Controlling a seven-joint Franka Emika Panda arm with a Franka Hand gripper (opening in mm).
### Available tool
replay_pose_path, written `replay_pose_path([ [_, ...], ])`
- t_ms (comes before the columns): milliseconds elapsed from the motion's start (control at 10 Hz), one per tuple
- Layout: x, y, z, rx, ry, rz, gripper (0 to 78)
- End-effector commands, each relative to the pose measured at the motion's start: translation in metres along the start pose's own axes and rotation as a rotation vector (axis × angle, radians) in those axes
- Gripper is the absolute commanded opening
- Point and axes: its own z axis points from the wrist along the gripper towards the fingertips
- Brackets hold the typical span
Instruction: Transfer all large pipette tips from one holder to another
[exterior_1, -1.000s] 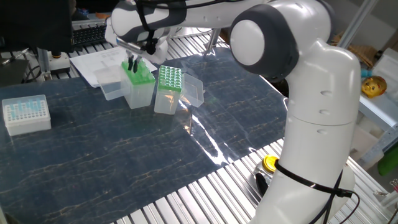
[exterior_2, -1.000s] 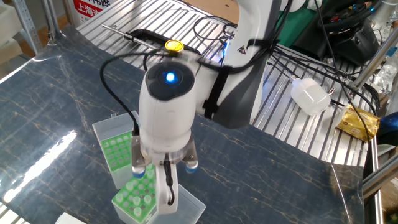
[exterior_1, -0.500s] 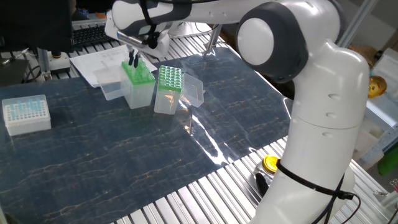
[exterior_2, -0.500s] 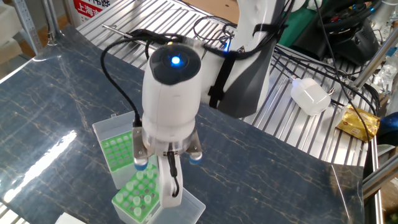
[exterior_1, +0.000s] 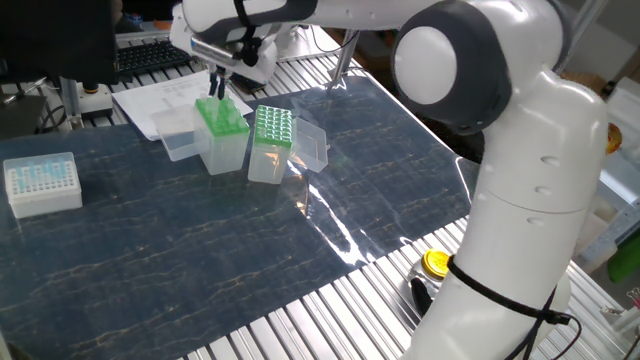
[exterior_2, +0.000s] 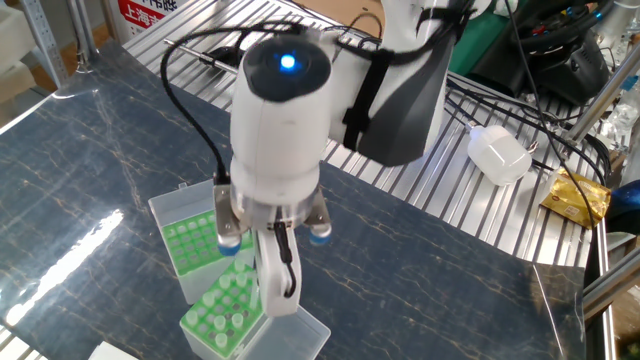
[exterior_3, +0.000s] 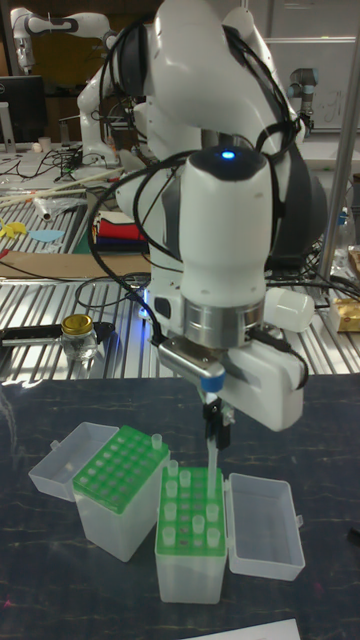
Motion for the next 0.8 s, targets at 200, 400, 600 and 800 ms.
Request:
replay_pose_path([
  [200,-0.002,0.002,-0.031,-0.001,0.004,-0.004,1.1],
  [400,0.000,0.004,-0.040,0.000,0.002,0.001,1.1],
  [600,-0.002,0.004,-0.048,-0.001,0.000,-0.005,1.1],
  [800,-0.004,0.003,-0.051,-0.002,0.001,-0.007,1.1],
])
